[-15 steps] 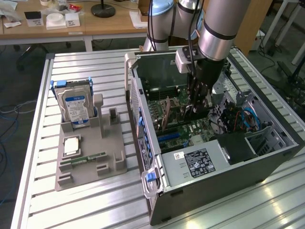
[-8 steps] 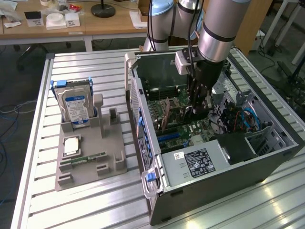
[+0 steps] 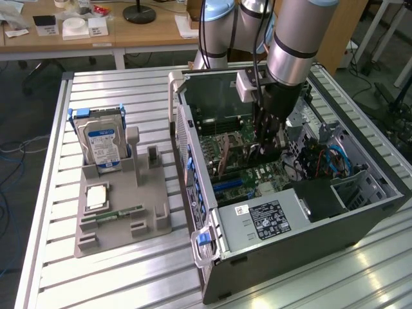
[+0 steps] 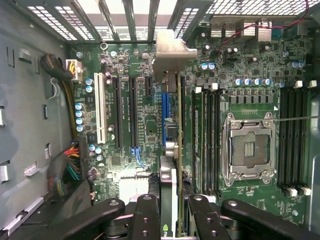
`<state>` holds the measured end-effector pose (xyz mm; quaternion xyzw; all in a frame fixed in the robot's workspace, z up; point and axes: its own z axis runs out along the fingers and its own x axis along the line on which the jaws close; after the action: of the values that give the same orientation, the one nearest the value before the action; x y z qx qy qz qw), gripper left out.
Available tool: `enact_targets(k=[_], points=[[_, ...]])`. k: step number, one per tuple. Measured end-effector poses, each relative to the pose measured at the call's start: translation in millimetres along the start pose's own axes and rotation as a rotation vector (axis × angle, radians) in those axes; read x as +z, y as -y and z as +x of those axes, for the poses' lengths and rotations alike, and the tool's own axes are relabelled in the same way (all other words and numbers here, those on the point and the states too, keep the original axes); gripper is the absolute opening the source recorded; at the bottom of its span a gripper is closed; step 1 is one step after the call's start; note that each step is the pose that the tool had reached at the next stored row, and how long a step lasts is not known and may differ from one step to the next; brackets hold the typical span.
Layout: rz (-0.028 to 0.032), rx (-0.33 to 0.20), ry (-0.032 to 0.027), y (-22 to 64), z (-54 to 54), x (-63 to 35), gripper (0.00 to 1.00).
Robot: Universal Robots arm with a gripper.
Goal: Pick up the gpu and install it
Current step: 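Insert the gpu into the slot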
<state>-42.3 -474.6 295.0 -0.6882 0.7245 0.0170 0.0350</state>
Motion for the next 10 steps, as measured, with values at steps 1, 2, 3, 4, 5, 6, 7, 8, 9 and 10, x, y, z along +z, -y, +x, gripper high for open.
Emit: enact_targets(k=[1, 2, 3, 4, 5, 6, 7, 8, 9, 10], points=[[-0.0001, 0.0, -0.0001, 0.0, 0.0, 0.0, 0.27], [-0.0001, 0.0, -0.0001, 0.0, 0.0, 0.0, 0.27], [0.0, 0.0, 0.0, 0.0, 0.0, 0.1, 0.27], [0.0, 0.0, 0.0, 0.0, 0.0, 0.1, 0.27], [0.0, 0.0, 0.0, 0.0, 0.0, 0.1, 0.27], [0.0, 0.0, 0.0, 0.0, 0.0, 0.2, 0.27], [0.0, 0.0, 0.0003, 0.0, 0.0, 0.6, 0.27], [0.0001, 0.0, 0.0005, 0.0, 0.1, 1.3, 0.27], [0.0001, 0.0, 0.0002, -0.1, 0.2, 2.2, 0.27], [0.0, 0.0, 0.0001, -0.1, 0.2, 3.0, 0.27]])
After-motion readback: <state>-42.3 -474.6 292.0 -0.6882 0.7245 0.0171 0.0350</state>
